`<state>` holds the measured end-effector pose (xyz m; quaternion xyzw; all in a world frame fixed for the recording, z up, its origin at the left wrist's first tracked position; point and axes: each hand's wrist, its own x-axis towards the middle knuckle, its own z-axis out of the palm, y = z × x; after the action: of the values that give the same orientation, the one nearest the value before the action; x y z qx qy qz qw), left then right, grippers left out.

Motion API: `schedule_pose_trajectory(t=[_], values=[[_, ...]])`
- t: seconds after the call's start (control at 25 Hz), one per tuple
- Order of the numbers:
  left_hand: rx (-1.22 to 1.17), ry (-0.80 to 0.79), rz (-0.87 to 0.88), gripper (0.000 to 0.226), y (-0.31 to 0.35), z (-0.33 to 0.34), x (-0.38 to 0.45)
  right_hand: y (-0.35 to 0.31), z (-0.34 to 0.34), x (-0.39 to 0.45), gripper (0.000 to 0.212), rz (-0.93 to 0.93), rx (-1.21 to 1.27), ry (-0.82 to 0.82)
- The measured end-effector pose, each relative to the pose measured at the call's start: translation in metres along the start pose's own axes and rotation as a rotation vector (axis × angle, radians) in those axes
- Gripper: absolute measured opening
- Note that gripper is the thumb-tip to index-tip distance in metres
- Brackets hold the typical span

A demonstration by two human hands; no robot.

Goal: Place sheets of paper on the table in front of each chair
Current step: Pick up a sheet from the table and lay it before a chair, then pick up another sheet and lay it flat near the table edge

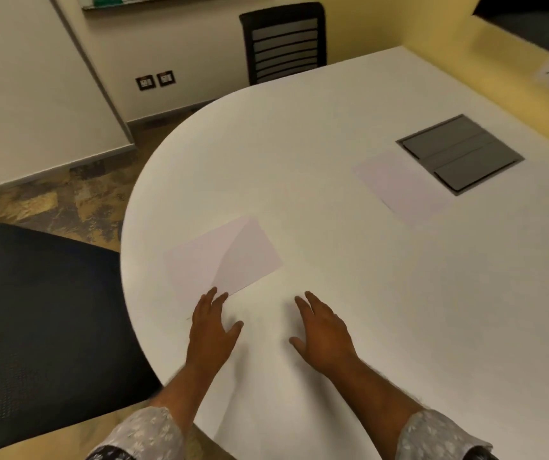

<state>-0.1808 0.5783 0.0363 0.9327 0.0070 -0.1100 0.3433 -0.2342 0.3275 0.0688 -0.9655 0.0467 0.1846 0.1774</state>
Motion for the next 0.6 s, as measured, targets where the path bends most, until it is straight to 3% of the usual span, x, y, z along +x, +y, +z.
schedule_pose_trajectory(t=[0.36,0.6], values=[[-0.060,0.018,0.074,0.067,0.127,0.074,-0.038,0.119,-0.052,-0.029,0.077,0.060,0.157,0.107],[-0.195,0.073,-0.029,0.059,0.214,0.146,-0.080,0.223,-0.089,-0.049,0.067,0.027,0.204,0.100]])
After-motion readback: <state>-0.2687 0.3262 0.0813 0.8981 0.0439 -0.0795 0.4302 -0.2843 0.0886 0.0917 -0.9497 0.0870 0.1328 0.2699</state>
